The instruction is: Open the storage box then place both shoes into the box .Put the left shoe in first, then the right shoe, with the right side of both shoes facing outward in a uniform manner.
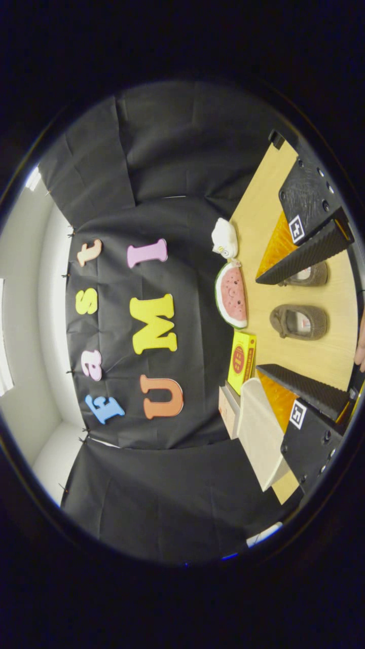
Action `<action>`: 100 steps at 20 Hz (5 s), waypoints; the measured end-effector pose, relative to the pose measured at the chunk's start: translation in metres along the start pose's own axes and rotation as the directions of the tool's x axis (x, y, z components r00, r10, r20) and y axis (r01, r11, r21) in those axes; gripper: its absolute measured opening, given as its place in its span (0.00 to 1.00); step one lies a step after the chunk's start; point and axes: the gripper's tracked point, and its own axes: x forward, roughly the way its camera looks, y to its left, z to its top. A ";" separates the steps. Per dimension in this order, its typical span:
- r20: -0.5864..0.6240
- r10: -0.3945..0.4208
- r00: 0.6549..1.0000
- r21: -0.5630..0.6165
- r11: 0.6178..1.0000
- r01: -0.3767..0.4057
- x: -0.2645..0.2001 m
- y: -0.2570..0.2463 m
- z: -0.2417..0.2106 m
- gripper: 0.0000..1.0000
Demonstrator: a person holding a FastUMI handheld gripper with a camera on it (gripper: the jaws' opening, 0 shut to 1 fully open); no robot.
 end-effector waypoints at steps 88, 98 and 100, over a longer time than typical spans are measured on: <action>-0.319 0.755 0.574 0.415 0.655 -0.631 0.080 0.445 0.068 0.75; -0.259 0.746 0.614 0.371 0.663 -0.650 0.075 0.385 0.084 0.95; -0.264 0.723 0.638 0.348 0.688 -0.636 0.073 0.357 0.080 0.95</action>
